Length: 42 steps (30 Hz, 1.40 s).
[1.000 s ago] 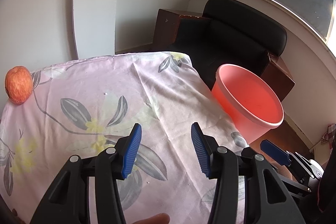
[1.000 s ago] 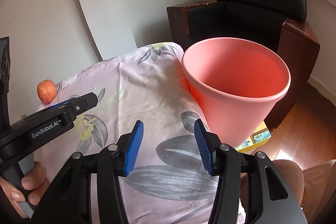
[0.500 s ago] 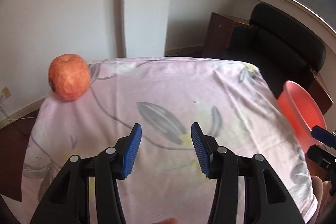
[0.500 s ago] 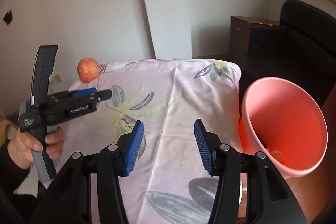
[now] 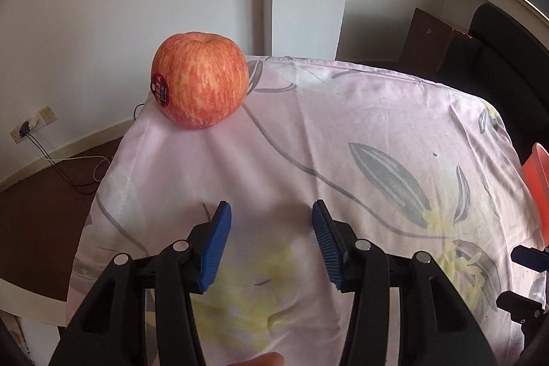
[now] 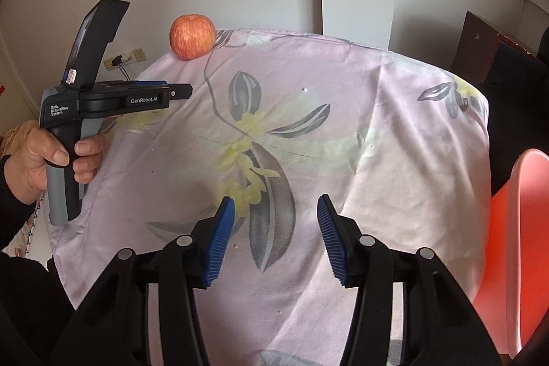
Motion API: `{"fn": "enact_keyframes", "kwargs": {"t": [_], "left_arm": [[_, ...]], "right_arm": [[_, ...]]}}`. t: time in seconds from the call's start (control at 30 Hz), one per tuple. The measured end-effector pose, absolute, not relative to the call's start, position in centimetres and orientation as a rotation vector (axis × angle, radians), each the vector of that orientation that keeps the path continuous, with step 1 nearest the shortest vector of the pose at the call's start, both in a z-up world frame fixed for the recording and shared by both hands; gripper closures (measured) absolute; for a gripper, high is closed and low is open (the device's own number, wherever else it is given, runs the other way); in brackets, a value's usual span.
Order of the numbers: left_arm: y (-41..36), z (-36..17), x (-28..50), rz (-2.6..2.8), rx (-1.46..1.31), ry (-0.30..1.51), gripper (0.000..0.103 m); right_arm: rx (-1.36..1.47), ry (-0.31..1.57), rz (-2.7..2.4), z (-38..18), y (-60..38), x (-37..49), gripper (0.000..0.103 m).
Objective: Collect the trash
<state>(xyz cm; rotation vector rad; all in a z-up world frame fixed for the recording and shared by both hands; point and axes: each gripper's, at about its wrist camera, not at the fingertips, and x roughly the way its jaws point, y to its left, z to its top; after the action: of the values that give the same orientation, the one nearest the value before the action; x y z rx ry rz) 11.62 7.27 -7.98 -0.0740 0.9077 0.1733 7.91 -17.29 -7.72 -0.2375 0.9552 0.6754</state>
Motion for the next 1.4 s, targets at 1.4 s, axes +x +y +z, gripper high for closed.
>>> {"fn": "enact_keyframes", "kwargs": {"t": [1.4], "left_arm": [[7.2, -8.4, 12.3, 0.232, -0.080, 0.921, 0.039]], "right_arm": [[-0.405, 0.951, 0.773, -9.2, -14.4, 7.0, 0.014]]}}
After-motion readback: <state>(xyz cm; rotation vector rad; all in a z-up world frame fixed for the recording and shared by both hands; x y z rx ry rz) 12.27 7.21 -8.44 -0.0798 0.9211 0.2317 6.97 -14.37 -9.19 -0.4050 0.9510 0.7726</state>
